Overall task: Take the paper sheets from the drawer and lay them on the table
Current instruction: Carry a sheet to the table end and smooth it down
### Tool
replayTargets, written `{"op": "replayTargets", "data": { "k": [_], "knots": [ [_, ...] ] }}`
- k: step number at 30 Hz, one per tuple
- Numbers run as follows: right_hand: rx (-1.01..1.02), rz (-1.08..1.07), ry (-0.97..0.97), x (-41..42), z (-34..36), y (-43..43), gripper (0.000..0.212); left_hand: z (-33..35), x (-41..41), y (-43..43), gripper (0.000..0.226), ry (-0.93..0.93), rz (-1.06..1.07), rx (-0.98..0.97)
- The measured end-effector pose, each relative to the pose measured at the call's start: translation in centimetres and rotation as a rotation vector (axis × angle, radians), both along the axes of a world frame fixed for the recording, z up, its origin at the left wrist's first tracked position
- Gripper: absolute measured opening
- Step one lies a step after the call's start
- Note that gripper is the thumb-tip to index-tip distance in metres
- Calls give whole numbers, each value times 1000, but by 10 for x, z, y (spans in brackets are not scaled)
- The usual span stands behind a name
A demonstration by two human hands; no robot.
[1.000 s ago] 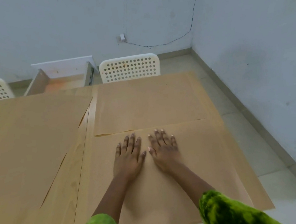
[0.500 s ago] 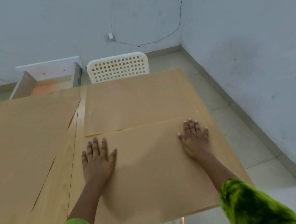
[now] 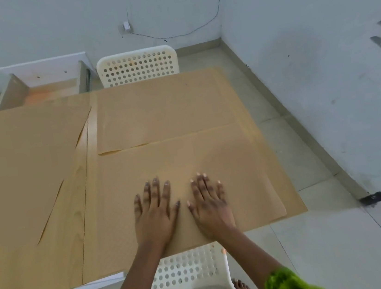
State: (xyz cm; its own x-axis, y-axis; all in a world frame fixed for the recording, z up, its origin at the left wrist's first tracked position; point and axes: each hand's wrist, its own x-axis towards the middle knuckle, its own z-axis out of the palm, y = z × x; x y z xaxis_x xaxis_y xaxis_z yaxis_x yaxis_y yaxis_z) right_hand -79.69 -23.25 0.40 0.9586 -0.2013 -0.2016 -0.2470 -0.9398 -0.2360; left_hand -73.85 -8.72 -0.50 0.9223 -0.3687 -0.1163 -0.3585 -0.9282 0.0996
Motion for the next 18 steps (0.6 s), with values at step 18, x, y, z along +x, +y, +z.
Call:
{"op": "replayTargets", "data": {
  "k": [18],
  "knots": [
    [-59,-307,55,-30,4,-114,60,4,19,63,67,0,212,4]
  ]
}}
